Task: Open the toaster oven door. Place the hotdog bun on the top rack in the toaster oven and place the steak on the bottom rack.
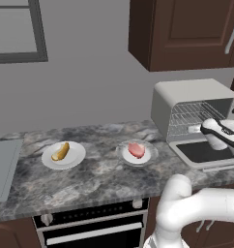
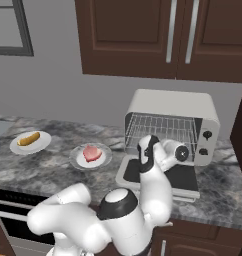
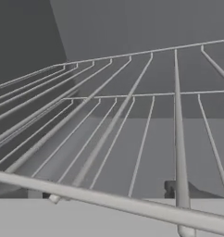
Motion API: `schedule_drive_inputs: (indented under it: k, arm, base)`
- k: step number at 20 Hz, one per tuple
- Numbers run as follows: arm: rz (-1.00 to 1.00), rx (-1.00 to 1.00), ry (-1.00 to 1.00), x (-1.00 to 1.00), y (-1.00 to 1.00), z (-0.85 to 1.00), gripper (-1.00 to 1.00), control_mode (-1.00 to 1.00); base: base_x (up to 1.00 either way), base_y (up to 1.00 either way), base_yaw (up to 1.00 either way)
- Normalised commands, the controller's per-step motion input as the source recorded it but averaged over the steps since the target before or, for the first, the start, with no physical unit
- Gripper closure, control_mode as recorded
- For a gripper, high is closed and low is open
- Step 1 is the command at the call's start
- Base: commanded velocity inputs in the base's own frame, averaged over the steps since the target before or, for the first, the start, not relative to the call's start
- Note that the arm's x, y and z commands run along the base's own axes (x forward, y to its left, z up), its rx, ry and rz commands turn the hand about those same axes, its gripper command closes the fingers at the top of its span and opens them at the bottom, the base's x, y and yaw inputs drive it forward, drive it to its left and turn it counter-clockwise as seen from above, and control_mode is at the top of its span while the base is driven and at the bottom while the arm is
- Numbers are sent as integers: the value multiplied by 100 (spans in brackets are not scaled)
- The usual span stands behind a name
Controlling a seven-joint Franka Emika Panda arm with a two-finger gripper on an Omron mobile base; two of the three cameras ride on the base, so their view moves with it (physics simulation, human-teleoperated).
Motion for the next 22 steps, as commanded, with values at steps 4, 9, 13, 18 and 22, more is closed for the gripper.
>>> schedule_drive_inputs:
  k: [4, 9, 13, 18, 22]
  arm:
    - [0, 0, 17, -50, 0, -50, -100, -100]
    - [0, -3, 18, -53, 0, -51, -100, -100]
    - [0, -7, 23, -48, 0, -53, -100, -100]
    - [0, -12, 31, -45, 0, -57, -100, -100]
    - [0, -11, 30, -48, 0, -61, -100, -100]
  base:
    - [0, 0, 0]
    - [0, 0, 0]
    - [0, 0, 0]
    - [0, 0, 0]
    - [0, 0, 0]
